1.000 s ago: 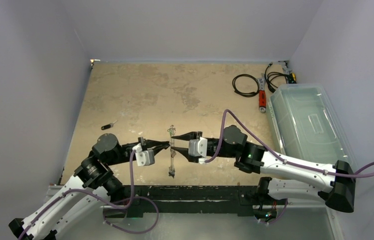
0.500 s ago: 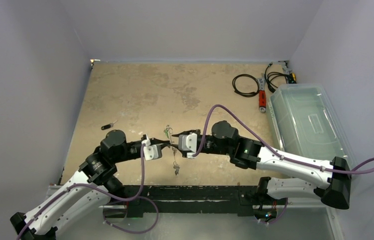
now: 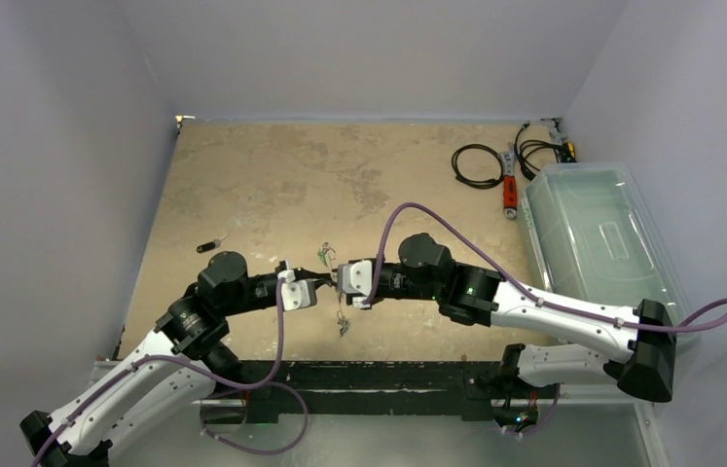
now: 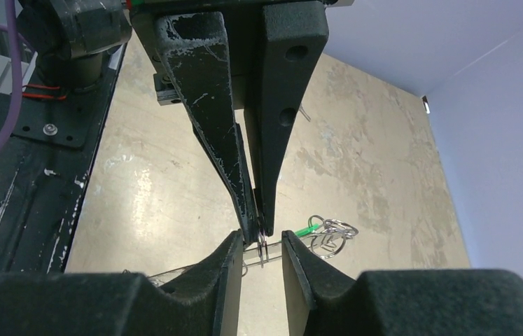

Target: Put the keys on the keyring

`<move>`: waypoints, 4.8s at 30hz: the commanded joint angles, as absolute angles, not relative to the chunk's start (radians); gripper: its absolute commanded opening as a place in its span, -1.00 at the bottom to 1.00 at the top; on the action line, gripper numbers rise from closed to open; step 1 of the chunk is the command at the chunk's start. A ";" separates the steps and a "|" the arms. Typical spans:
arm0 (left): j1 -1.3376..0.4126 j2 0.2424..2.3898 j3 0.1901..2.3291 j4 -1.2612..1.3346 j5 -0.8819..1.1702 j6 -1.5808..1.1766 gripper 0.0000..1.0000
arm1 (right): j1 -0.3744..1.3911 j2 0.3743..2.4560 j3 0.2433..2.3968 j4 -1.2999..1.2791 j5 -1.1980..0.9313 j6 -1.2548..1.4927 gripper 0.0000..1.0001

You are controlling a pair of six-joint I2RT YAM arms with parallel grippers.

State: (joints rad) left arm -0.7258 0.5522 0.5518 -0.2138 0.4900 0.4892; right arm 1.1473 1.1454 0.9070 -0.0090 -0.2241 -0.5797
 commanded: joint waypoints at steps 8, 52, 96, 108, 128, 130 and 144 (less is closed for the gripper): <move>-0.719 0.542 0.597 -0.174 0.507 0.480 -1.00 | 1.154 1.164 0.950 -0.003 -0.192 -0.592 -0.42; -0.719 0.441 0.556 -0.089 0.636 0.476 -0.34 | 1.152 0.977 0.773 0.370 -0.308 -0.527 -1.00; -0.716 0.551 0.563 -0.109 0.755 0.500 -0.90 | 1.152 0.954 0.738 0.519 -0.460 -0.419 -1.00; -0.717 0.390 0.545 -0.098 0.689 0.533 -0.31 | 1.152 0.942 0.735 0.477 -0.435 -0.433 -1.00; -0.716 0.350 0.528 -0.034 0.755 0.511 -0.30 | 1.152 0.978 0.752 0.460 -0.442 -0.450 -1.00; -0.716 0.347 0.528 -0.031 0.752 0.509 -0.31 | 1.152 0.980 0.753 0.459 -0.441 -0.452 -1.00; -0.707 0.379 0.534 -0.031 0.764 0.501 -0.44 | 1.152 0.997 0.762 0.461 -0.454 -0.458 -1.00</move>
State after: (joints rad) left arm -0.7155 0.3668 0.5282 -0.0681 0.7322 0.5152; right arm 1.1507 0.9955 0.7227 0.4099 -0.4389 -0.4454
